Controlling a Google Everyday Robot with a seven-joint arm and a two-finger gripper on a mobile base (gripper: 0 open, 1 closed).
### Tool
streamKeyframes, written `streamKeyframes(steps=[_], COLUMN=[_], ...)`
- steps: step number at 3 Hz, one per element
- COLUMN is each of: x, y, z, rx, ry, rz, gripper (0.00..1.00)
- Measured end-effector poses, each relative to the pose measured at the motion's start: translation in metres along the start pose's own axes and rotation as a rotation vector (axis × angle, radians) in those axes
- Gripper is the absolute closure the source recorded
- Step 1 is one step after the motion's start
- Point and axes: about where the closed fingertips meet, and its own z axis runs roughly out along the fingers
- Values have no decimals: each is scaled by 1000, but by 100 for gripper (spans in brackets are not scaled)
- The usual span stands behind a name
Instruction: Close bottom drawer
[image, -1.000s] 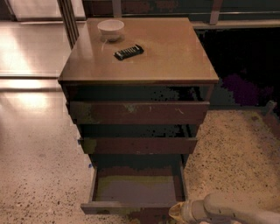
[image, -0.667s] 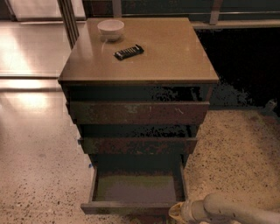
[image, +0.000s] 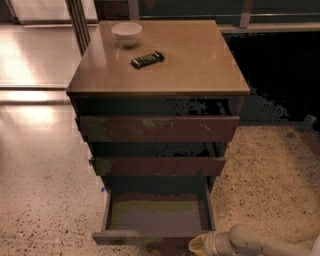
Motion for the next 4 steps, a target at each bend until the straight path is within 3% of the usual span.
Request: streamKeyframes(steps=[1,2,3,4], x=[0,-4,-13,-29], y=[0,-17,-40,-70], z=[0,10,13,-3], rx=[-1,34,90,179], ry=[-1,-20,-46,-67], rz=[0,-31,-77,-138], gripper=[100,100,100,100])
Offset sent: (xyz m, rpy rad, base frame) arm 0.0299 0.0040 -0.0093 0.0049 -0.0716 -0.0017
